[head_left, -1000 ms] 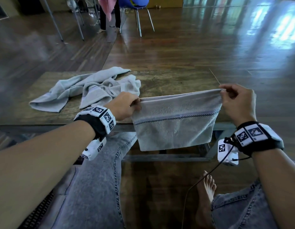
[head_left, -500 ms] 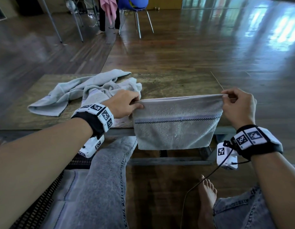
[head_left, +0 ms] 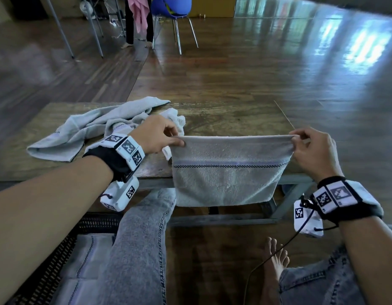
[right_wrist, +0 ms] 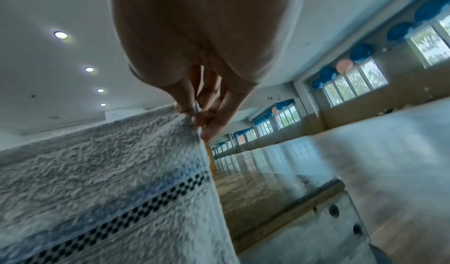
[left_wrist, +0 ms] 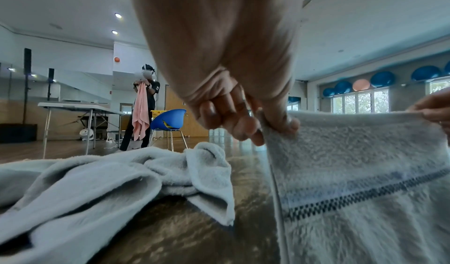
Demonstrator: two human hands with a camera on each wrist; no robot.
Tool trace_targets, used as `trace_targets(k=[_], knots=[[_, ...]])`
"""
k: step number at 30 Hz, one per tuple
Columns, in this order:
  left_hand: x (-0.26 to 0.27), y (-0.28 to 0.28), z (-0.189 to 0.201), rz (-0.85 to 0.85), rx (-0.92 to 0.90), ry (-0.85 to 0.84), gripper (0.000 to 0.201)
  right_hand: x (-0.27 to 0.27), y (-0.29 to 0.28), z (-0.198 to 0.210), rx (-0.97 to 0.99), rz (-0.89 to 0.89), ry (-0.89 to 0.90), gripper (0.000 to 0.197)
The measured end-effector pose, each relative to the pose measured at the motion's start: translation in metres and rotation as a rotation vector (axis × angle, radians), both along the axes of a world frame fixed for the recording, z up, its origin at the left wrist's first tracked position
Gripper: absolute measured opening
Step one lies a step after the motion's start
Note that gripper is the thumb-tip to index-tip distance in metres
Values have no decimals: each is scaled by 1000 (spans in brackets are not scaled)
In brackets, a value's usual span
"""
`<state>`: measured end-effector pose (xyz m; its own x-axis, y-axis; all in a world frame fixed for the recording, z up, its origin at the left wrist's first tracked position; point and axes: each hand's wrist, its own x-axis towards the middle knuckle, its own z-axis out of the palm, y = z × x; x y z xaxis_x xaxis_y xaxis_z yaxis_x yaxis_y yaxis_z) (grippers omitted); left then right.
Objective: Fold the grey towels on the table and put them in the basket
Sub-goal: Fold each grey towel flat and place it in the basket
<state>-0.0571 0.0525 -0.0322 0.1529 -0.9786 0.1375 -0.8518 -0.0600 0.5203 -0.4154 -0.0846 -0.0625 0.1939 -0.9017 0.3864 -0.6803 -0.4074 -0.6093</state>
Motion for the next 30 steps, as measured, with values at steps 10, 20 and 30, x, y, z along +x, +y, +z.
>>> trace_targets(k=[10,20,30], knots=[[-5,-72,107,185,-131,453,27,29,-67,126,31,-74,-78,16],[-2,-53,97,123,-441,306,21,14,-68,129,-140,64,-252,12],[9,-23,-31,-82,323,349,32,-39,-61,-9,489,435,246,17]])
